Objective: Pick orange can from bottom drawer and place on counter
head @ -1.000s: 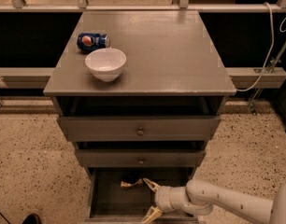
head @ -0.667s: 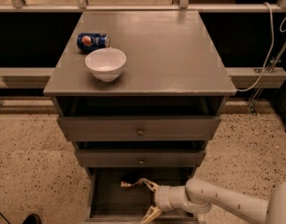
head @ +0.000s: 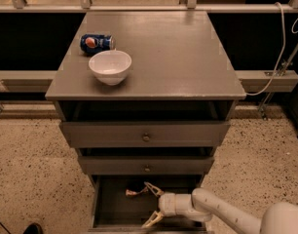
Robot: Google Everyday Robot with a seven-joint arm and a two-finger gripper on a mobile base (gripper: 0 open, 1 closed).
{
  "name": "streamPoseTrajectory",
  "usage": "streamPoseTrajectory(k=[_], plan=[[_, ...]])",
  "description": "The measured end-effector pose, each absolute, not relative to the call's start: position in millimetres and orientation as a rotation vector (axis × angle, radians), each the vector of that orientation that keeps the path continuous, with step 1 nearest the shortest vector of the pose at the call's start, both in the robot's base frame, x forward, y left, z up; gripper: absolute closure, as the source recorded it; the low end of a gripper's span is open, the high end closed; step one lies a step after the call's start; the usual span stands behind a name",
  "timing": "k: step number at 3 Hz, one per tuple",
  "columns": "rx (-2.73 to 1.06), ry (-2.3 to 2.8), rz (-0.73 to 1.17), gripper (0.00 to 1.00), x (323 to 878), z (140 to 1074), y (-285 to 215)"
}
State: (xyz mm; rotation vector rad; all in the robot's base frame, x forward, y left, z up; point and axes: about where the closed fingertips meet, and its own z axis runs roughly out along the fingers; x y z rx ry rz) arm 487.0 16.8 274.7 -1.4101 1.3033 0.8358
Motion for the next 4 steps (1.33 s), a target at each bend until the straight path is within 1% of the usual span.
streamPoseTrajectory(k=[2, 3, 4], plan=[[-1.196, 1.413, 0.861, 0.00, 524, 236, 27], [-1.150, 1.457, 0.861, 0.00, 546, 220, 33], [-1.128, 1.495, 0.847, 0.00, 566, 206, 25]])
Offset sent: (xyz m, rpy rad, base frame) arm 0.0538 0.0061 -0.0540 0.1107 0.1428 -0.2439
